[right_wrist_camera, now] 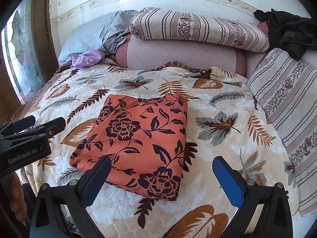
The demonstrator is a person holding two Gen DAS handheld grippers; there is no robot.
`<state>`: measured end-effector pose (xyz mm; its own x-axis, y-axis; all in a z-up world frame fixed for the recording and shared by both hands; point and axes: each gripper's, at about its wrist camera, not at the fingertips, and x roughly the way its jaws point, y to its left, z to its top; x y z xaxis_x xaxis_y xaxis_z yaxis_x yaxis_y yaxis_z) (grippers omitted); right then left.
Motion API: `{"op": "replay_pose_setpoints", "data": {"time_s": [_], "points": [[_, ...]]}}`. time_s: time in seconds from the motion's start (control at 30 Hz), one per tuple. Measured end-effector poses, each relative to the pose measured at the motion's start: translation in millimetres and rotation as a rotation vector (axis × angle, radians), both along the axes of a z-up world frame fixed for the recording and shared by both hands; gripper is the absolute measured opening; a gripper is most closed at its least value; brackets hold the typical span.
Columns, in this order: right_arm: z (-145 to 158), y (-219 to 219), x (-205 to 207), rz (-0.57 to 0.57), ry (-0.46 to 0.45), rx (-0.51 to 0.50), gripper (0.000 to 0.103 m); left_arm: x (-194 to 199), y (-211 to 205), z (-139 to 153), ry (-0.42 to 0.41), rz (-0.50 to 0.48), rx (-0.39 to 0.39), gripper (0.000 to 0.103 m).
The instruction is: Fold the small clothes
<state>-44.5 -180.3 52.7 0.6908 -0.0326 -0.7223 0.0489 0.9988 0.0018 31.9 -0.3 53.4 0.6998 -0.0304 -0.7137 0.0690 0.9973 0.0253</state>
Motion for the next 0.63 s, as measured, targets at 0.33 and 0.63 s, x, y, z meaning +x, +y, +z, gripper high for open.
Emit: {"op": "replay_pose_setpoints", "data": {"time_s": [0.33,0.63], "points": [[0,3,-4,-0.007,-0.003,0.011,0.103,-7,-3,4,0.001,-0.002,-0.012,0.092],[2,-2,-3,-0.012,-0.004,0.019,0.103,-15,-16,17,-0.091,-0.043,0.038,0.092]]}}
